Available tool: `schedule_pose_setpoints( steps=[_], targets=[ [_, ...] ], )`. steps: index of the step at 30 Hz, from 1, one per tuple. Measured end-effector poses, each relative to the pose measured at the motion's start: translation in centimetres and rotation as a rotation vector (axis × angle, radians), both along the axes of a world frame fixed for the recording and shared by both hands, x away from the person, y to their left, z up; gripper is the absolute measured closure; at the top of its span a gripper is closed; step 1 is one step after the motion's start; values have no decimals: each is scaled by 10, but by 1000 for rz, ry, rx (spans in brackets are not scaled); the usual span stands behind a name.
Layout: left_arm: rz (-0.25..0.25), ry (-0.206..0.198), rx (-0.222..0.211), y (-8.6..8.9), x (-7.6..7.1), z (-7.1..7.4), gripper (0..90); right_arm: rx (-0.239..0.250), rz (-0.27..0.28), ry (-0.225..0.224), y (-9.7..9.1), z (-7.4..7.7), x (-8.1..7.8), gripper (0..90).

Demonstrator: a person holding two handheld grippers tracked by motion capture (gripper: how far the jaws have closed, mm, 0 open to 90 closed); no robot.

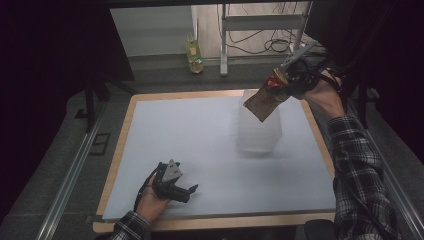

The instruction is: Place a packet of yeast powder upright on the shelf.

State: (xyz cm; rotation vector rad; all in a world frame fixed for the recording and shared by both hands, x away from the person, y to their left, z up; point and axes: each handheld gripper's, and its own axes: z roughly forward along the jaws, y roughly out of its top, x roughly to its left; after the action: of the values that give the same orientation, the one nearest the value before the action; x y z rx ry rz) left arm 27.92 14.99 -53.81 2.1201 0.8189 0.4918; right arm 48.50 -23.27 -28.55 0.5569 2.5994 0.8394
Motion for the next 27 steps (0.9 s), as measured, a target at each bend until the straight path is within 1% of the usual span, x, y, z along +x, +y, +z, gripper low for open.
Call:
schedule_pose_setpoints(
  steps=[3, 6, 10, 15, 16, 22, 24, 25, 26, 27],
  targets=[
    [0, 1, -2, 0, 0, 0, 14, -23, 9, -8, -3, -5, 8, 772],
    [2, 0, -1, 1, 0, 0, 14, -37, 18, -3, -5, -10, 14, 773],
    [2, 1, 0, 1, 0, 0, 14, -64, 44, -8, -5, -19, 23, 773],
    [4, 4, 1, 1, 1, -1, 14, -93, 74, -4, -4, -28, 29, 773],
    [3, 4, 2, 1, 1, -1, 14, -93, 79, 1, -4, -30, 30, 773],
    [4, 9, 5, 0, 1, -2, 14, -90, 148, 0, -3, -34, 33, 775],
    [3, 10, 8, 0, 1, -2, 15, -97, 169, 2, -2, -35, 33, 775],
    [3, 10, 8, 0, 1, -2, 15, -97, 169, 2, -2, -35, 33, 775],
    [2, 10, 10, 0, 1, -2, 15, -109, 196, -3, 0, -36, 33, 775],
    [2, 10, 11, 0, 1, -2, 15, -113, 205, -8, 1, -37, 33, 775]
  ],
)
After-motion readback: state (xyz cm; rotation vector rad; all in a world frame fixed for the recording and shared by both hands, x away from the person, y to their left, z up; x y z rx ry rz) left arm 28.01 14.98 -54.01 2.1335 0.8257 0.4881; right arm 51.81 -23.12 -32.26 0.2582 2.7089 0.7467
